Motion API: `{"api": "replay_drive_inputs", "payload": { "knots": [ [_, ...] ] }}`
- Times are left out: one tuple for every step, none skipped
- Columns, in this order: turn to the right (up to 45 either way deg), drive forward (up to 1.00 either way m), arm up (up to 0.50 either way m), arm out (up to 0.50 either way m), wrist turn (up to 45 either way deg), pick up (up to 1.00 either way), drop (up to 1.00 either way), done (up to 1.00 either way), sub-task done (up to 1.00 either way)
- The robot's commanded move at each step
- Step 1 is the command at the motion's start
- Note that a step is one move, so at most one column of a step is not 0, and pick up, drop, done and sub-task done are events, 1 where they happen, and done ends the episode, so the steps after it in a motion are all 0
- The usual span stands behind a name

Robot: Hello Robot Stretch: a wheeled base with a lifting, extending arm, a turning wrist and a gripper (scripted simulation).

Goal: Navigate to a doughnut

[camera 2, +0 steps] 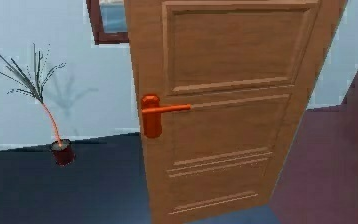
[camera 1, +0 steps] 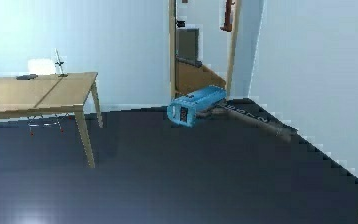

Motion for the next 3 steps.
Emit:
{"api": "replay_drive_inputs", "payload": {
  "knots": [
    [3.0,0.0,0.0,0.0,0.0,0.0,0.0,0.0,0.0],
    [0.0,1.0,0.0,0.0,0.0,0.0,0.0,0.0,0.0],
    [0.0,0.85,0.0,0.0,0.0,0.0,0.0,0.0,0.0]
  ]
}}
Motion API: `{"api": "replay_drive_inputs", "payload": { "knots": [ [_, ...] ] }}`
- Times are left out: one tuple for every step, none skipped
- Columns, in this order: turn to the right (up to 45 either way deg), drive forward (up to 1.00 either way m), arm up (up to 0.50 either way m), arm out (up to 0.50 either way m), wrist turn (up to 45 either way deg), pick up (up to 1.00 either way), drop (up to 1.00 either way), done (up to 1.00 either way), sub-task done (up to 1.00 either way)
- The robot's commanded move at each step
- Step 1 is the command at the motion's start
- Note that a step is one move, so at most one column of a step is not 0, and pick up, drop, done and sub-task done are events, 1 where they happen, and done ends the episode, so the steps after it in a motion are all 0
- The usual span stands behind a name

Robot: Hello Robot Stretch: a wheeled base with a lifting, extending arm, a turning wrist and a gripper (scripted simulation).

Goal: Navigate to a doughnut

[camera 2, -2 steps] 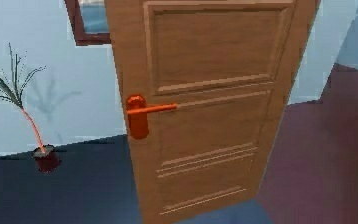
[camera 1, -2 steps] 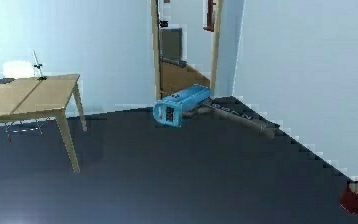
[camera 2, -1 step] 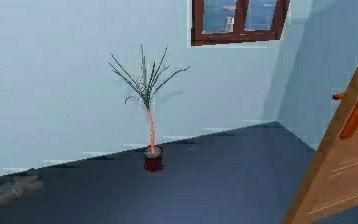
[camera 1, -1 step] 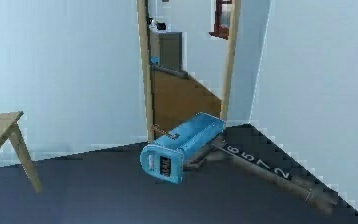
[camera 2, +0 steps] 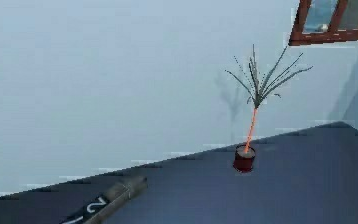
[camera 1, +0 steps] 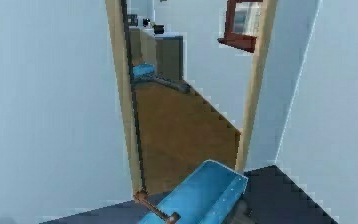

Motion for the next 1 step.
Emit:
{"api": "replay_drive_inputs", "payload": {
  "knots": [
    [36.0,0.0,0.0,0.0,0.0,0.0,0.0,0.0,0.0]
  ]
}}
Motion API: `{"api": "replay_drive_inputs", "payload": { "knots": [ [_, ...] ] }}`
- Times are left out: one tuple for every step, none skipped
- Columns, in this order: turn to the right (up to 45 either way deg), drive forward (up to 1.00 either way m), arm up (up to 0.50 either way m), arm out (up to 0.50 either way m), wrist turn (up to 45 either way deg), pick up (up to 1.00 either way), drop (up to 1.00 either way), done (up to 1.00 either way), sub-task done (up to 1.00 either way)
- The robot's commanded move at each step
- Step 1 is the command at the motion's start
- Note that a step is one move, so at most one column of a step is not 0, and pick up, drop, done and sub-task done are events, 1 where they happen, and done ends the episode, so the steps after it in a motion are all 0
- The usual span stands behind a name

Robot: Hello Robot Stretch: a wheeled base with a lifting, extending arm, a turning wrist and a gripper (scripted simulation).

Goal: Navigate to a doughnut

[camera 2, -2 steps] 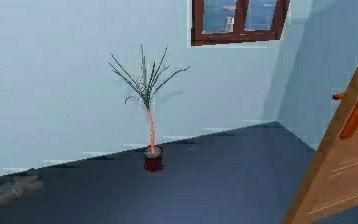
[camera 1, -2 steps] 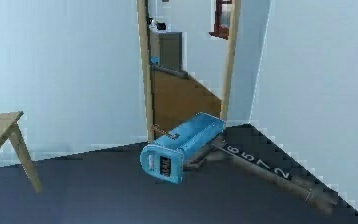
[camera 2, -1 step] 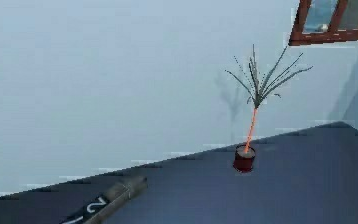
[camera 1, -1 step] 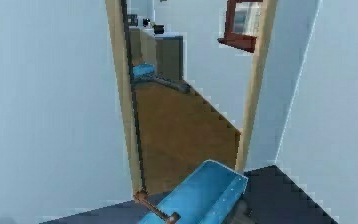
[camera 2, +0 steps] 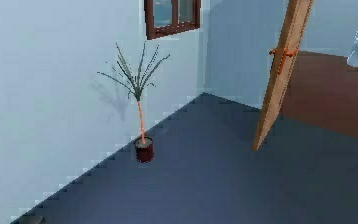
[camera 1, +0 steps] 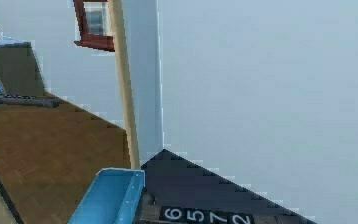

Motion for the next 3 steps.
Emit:
{"api": "replay_drive_inputs", "payload": {
  "knots": [
    [0.0,0.15,0.0,0.0,0.0,0.0,0.0,0.0,0.0],
    [-30.0,0.0,0.0,0.0,0.0,0.0,0.0,0.0,0.0],
    [0.0,0.9,0.0,0.0,0.0,0.0,0.0,0.0,0.0]
  ]
}}
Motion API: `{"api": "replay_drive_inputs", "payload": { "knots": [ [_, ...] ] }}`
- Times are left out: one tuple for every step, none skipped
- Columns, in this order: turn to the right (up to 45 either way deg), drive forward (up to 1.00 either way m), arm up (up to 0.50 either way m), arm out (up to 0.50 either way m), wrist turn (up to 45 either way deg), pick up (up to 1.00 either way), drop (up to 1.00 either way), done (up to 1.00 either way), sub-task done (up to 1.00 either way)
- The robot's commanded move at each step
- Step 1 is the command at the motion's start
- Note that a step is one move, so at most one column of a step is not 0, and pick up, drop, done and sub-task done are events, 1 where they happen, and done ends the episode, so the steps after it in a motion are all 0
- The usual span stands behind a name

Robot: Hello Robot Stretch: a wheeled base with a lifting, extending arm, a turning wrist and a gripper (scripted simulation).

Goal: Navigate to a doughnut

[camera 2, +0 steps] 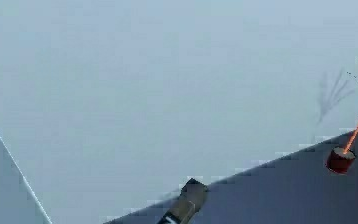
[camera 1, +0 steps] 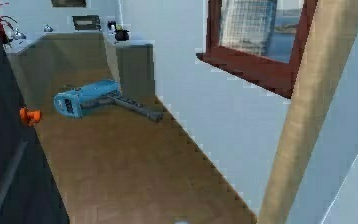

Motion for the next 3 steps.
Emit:
{"api": "replay_drive_inputs", "payload": {
  "knots": [
    [0.0,0.8,0.0,0.0,0.0,0.0,0.0,0.0,0.0],
    [-18.0,0.0,0.0,0.0,0.0,0.0,0.0,0.0,0.0],
    [0.0,0.05,0.0,0.0,0.0,0.0,0.0,0.0,0.0]
  ]
}}
